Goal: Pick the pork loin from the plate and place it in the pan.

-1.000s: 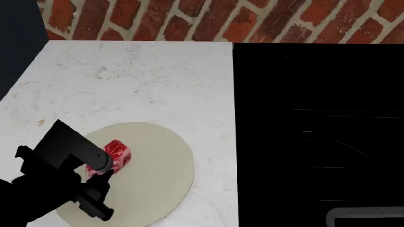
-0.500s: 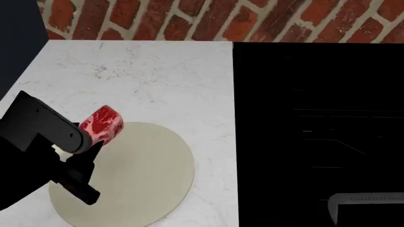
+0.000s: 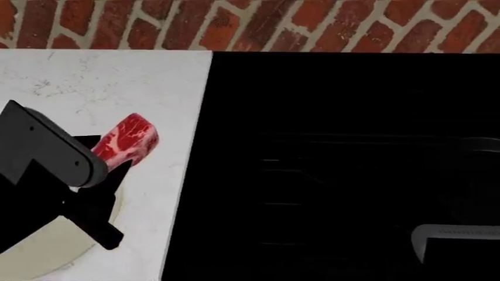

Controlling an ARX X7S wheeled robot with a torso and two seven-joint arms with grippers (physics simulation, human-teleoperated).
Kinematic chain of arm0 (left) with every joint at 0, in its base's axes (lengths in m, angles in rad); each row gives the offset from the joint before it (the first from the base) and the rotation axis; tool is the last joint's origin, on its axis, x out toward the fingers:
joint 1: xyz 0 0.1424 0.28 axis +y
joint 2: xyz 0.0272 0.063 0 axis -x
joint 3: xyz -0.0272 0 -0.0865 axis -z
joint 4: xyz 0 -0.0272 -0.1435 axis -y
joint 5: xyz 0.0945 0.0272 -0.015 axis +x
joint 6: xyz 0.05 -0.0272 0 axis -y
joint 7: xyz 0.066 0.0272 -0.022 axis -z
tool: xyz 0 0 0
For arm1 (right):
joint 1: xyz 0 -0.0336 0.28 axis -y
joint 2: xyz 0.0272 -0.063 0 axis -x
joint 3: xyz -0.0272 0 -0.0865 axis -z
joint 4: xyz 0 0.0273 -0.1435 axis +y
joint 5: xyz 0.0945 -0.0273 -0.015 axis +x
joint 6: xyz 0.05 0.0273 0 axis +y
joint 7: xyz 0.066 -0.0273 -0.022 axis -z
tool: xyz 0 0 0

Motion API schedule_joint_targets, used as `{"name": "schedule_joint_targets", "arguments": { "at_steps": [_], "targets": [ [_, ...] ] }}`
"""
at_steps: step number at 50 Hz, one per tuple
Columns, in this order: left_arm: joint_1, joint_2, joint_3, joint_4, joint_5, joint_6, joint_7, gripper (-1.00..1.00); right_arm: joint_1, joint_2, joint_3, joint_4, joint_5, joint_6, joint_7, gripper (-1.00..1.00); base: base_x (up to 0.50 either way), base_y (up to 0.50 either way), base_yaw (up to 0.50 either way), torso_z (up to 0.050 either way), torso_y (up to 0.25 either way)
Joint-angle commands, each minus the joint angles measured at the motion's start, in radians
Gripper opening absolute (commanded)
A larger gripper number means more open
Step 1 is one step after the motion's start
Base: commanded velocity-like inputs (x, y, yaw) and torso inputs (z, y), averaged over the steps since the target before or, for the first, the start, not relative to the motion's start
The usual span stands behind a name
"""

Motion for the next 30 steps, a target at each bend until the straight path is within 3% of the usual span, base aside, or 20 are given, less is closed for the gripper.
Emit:
{"name": "schedule_joint_targets", "arguments": {
  "at_steps": [1, 30],
  "targets": [
    [-0.043, 0.032, -0.055, -0.008, 0.015, 0.03, 0.023, -1.0, 0.007, -0.005, 0.033, -0.024, 0.017, 0.013, -0.005, 1.0, 0.0, -0.5, 0.0, 0.0, 0.0],
    [-0.043, 0.028, -0.039, -0.05, 0.026, 0.061, 0.028, -1.0, 0.006, 0.001, 0.037, -0.023, 0.035, 0.007, 0.004, 1.0, 0.0, -0.5, 0.0, 0.001, 0.002]
  ]
}}
